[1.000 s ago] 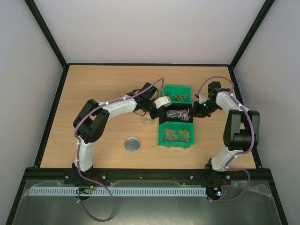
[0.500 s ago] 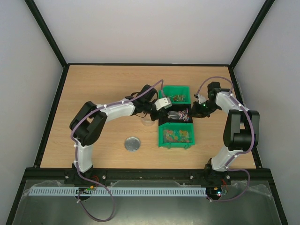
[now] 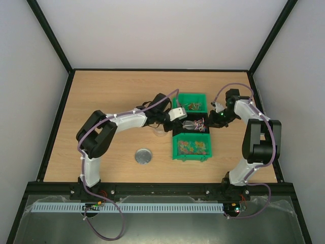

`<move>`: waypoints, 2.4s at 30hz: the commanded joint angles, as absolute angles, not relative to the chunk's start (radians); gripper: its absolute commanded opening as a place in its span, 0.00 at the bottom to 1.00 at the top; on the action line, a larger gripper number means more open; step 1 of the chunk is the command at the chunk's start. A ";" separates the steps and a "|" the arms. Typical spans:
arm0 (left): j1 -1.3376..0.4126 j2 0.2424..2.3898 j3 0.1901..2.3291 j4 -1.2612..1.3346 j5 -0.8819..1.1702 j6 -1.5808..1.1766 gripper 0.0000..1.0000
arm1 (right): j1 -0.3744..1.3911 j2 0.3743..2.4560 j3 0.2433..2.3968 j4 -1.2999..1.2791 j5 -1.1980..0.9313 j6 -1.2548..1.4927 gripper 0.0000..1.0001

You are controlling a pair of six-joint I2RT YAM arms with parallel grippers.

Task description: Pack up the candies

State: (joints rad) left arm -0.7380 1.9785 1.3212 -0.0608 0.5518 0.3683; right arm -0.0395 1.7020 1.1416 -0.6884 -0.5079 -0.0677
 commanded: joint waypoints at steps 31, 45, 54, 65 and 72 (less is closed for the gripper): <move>-0.720 1.859 1.005 0.484 0.555 0.306 0.02 | -0.037 1.726 1.162 -0.808 -0.578 -0.215 0.01; -0.784 1.950 1.049 0.501 0.540 0.343 0.02 | -0.037 1.733 1.170 -0.805 -0.580 -0.213 0.01; -0.777 1.928 1.044 0.529 0.519 0.304 0.02 | -0.040 1.739 1.176 -0.803 -0.575 -0.213 0.01; -0.744 1.823 0.957 0.569 0.534 0.275 0.02 | -0.087 1.765 1.215 -0.806 -0.572 -0.214 0.01; -0.733 1.769 0.905 0.580 0.540 0.291 0.02 | -0.095 1.779 1.242 -0.835 -0.559 -0.243 0.01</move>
State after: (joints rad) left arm -0.7464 1.8320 0.9371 0.5064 0.5045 0.2794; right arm -0.0834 1.7626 1.2034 -0.7837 -0.5510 -0.2115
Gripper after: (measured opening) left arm 0.089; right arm 0.098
